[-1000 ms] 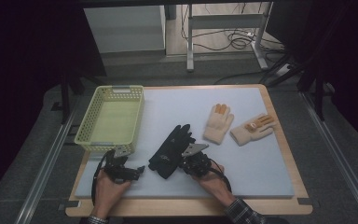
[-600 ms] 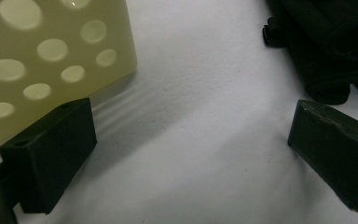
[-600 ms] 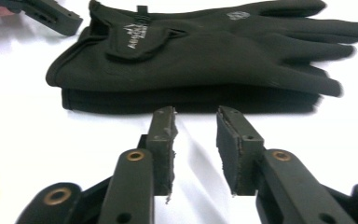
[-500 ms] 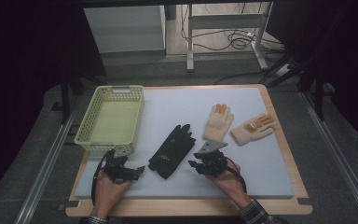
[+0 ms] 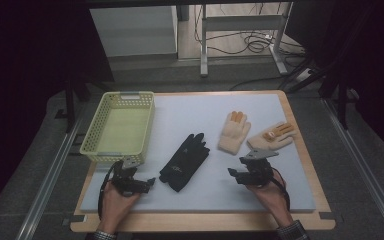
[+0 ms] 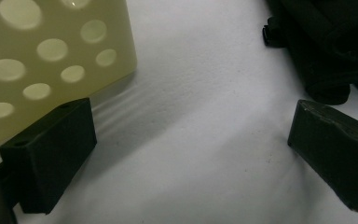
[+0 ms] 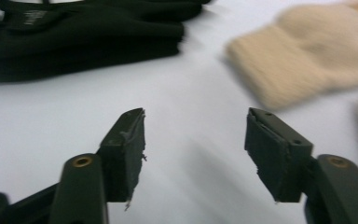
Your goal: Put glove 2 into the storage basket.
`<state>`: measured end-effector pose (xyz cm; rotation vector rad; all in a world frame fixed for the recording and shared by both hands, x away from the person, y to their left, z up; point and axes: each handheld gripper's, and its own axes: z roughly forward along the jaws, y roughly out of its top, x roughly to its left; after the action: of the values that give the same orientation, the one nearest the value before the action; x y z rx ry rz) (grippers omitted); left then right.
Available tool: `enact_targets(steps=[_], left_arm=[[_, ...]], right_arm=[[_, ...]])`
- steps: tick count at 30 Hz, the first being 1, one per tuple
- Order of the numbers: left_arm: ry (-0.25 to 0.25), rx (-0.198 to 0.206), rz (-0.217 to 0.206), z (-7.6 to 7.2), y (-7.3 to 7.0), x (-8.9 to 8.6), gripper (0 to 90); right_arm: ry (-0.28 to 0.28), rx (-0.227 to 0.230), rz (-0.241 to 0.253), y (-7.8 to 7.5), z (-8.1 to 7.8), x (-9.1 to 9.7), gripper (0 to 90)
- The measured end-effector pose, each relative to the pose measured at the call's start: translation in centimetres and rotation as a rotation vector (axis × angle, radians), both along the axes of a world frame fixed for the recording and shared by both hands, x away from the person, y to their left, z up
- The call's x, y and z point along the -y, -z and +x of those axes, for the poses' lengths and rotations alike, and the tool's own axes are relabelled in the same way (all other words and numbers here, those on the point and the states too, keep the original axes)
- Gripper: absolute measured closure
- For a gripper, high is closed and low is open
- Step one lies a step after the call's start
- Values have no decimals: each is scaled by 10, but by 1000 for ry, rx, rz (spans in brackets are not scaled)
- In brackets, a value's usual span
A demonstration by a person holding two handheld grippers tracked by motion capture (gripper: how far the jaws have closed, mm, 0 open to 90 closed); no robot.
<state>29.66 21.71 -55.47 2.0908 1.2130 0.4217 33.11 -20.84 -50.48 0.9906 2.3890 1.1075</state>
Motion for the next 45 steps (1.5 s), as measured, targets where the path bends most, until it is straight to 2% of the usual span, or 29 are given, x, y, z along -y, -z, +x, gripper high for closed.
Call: enact_targets(steps=[5, 9, 15, 18, 28, 33, 36, 41, 45], left_arm=[[0, -1, -2, 0, 0, 0, 11], [0, -2, -2, 0, 0, 0, 11], [0, -3, -3, 0, 0, 0, 11], [0, -3, -3, 0, 0, 0, 11], [4, 0, 0, 0, -1, 0, 13], [45, -11, 4, -3, -9, 6, 25], [81, -3, -13, -7, -18, 13, 14], [136, -17, -75, -9, -33, 25, 0], [168, -16, -77, -4, -43, 39, 0]], right_arm=[[52, 4, -11, 6, 1, 20, 277], [74, 2, -19, 12, 2, 28, 244], [103, -11, -88, 25, 4, 37, 165], [107, -18, -69, 27, 6, 40, 142], [108, -13, -73, 28, 5, 39, 135], [108, -12, -73, 28, 5, 39, 135], [109, -12, -73, 28, 5, 39, 135], [109, -11, -73, 28, 5, 39, 135], [109, -11, -73, 28, 5, 39, 135]])
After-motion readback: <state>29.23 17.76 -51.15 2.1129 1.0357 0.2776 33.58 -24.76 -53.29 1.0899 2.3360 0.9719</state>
